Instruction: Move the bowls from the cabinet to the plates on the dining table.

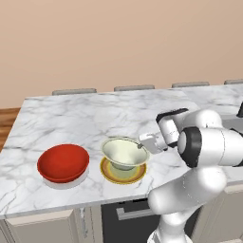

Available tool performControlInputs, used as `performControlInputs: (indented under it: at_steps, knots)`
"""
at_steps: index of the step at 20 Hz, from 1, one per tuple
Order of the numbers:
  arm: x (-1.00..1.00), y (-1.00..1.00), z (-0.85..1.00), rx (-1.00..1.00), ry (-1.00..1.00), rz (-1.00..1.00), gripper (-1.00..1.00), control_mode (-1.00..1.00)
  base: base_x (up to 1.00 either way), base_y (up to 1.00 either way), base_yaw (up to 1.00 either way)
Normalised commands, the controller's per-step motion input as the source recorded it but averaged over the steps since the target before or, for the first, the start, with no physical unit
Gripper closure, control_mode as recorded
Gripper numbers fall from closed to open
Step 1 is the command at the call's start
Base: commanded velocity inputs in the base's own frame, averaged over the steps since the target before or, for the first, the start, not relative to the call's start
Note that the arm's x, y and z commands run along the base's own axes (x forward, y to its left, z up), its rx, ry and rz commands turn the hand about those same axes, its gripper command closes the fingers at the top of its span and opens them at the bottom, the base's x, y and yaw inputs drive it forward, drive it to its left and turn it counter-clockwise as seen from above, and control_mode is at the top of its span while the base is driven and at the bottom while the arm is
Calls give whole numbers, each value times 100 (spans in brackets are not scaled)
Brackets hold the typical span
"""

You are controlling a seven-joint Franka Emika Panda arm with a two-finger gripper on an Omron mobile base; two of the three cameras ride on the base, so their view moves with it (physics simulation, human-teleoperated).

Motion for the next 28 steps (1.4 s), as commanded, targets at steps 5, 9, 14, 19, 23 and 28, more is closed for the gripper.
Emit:
performControlInputs:
  at_steps: [5, 9, 14, 19, 23, 28]
  knots:
    - [0, 0, 1, 0, 0, 0, 100, -100, 0, 0, 0]
    - [0, 2, 33, -3, 1, 0, 100, -100, 0, 0, 0]
    - [0, 11, 19, -12, 2, 0, 100, -100, 0, 0, 0]
    - [-2, 1, -1, -8, 6, 0, 100, -100, 0, 0, 0]
    - [-40, -3, -7, -11, 8, 1, 100, -100, 0, 0, 0]
    - [-34, 0, -4, -4, 1, 1, 100, -100, 0, 0, 0]
